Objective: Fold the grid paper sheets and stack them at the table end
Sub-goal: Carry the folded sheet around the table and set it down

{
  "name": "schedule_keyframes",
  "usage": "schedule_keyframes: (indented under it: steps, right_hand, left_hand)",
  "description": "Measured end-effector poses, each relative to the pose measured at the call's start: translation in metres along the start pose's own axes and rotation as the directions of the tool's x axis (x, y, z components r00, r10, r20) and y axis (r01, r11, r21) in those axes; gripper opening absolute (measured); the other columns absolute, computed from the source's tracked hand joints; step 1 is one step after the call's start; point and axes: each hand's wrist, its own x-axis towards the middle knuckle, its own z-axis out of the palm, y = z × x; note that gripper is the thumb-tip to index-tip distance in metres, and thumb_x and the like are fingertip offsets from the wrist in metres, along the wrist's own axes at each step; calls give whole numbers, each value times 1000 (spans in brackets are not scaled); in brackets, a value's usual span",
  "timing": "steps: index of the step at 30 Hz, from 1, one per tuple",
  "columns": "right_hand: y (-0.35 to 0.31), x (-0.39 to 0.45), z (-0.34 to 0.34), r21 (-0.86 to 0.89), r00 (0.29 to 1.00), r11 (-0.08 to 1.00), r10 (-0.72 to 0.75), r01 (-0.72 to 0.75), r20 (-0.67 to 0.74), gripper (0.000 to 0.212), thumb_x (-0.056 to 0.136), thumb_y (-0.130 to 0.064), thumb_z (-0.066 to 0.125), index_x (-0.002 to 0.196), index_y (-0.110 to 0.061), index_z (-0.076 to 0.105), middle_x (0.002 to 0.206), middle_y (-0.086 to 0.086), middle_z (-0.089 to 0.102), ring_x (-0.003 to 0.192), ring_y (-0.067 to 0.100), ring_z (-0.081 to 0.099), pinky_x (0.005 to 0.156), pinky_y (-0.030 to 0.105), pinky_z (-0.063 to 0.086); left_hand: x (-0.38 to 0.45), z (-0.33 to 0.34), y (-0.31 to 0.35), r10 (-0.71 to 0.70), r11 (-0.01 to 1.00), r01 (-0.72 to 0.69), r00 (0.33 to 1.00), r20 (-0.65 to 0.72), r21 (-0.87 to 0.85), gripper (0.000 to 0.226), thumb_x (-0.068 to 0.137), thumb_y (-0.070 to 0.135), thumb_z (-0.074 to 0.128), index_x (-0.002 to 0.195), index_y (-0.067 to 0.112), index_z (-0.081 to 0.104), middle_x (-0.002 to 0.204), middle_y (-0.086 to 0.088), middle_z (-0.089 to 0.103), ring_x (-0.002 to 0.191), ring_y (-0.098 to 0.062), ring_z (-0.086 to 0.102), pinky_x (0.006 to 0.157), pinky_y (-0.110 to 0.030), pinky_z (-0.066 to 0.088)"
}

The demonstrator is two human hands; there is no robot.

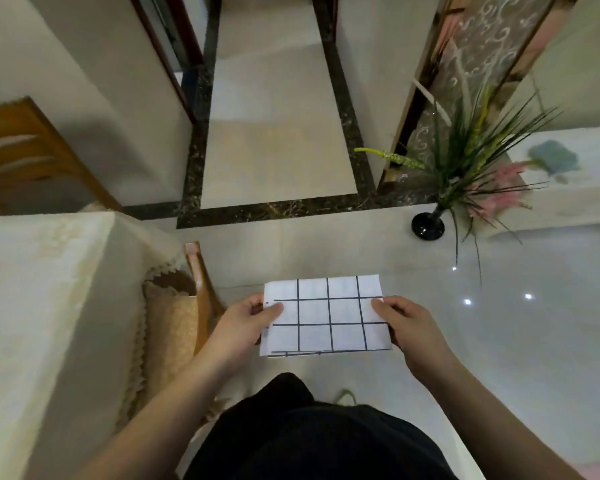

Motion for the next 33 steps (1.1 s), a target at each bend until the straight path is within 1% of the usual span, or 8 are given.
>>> schedule_keyframes:
  steps: [5,10,15,18,20,27,30,33]
  right_hand:
    - [-28,50,16,-53,998,999,10,-6,64,12,93,-18,63,90,-10,71,93,11,74,89,28,70,83,44,56]
    - [-65,106,50,-128,992,991,-10,26,122,12,94,-19,62,91,-12,70,90,5,74,84,21,70,75,34,57]
    - [-105,158,98,-230,986,970,-45,82,162,12,95,-22,61,89,-17,71,86,1,73,80,16,70,70,31,56]
    - [-127,185,122,-269,983,957,-61,107,175,12,94,-23,61,90,-19,71,85,-2,74,79,14,70,70,29,55]
    - [-141,201,136,-290,979,949,-68,123,191,11,94,-24,61,93,-19,71,89,-1,74,83,16,70,73,29,55]
    - [-185,259,185,-329,956,934,-41,140,289,9,94,-27,61,96,-23,69,93,-3,72,85,11,69,66,23,51]
    - [-203,290,207,-350,932,924,-15,152,363,8,95,-26,60,96,-23,67,94,0,72,86,12,69,65,23,51]
    - [-221,329,233,-375,899,911,9,174,438,7,94,-24,60,95,-21,67,91,-1,72,84,12,69,61,19,50]
  left_hand:
    - [32,-9,17,-31,997,28,998,-46,-75,28,89,29,67,115,19,66,104,-4,74,96,-24,71,92,-51,52]
    - [81,-34,38,-15,987,2,996,-83,-158,25,92,24,62,116,16,65,106,-6,74,97,-25,71,89,-48,54]
    - [126,-62,64,-47,961,-4,983,-176,-275,19,94,14,60,111,12,66,96,-6,76,87,-23,73,72,-35,59]
    - [145,-79,80,-46,953,-14,981,-190,-304,21,94,17,60,114,13,64,99,-7,75,90,-26,73,82,-46,58]
    - [156,-91,88,-22,956,-38,979,-201,-292,23,94,19,60,116,14,63,101,-6,75,92,-25,72,85,-47,57]
    - [199,-123,117,2,938,-107,953,-302,-331,23,95,20,58,116,13,62,99,-4,75,89,-22,73,72,-31,59]
    - [223,-134,129,-50,910,-104,934,-353,-402,23,94,21,59,115,13,62,100,-7,75,91,-25,72,81,-43,58]
    - [250,-147,140,-87,902,-116,895,-437,-416,21,93,23,60,112,15,62,99,-8,75,89,-25,73,81,-44,57]
